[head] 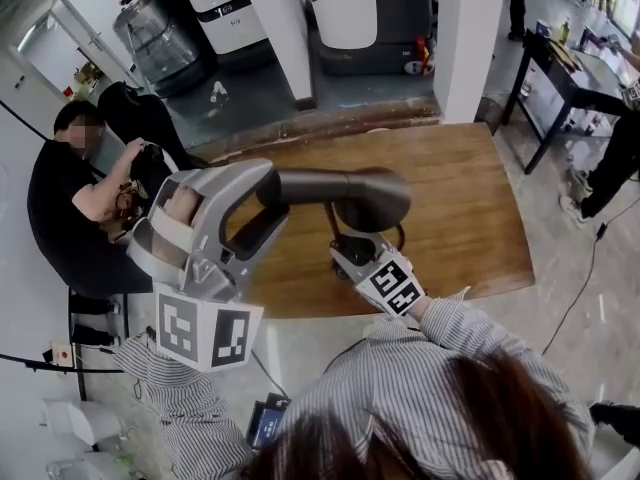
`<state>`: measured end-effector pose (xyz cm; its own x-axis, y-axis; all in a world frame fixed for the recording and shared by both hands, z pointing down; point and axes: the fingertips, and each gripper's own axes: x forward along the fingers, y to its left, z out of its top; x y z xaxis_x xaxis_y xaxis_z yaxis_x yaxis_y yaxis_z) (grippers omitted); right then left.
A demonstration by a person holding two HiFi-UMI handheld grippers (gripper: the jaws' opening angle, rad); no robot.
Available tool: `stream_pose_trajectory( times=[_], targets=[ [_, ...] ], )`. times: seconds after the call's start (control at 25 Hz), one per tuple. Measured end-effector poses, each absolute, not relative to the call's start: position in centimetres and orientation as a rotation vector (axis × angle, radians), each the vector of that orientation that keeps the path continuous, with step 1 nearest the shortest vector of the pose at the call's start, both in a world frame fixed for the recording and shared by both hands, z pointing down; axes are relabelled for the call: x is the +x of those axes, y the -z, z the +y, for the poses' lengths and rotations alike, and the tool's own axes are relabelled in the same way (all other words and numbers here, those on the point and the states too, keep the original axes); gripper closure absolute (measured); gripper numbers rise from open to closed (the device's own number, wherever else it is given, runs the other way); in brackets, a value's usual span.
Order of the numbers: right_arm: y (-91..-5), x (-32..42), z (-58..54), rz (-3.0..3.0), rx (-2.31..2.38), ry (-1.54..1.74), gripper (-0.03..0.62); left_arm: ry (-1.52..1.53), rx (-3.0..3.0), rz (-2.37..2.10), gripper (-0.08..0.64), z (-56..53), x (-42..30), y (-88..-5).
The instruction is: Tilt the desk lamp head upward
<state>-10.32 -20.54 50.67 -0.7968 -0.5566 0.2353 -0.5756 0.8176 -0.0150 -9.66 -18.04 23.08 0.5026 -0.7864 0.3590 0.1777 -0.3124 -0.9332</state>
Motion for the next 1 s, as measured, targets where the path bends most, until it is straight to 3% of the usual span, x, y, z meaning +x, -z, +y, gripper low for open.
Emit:
stream_pose_trajectory(
  times=[0.36,1.0],
  targets=[
    [-50.8,-10.6,-21.6,-2.773,0.906,-0.136,0.536,1.149,-1.602,0.413,0.314,-18.3,-9.6,-24.0],
    [-51.2,-10.4,-21.8,-2.778,0.934,-0.192,0.551,1.144,-1.68,0.454,0.319,-18.3,-9.8,-24.1]
  ],
)
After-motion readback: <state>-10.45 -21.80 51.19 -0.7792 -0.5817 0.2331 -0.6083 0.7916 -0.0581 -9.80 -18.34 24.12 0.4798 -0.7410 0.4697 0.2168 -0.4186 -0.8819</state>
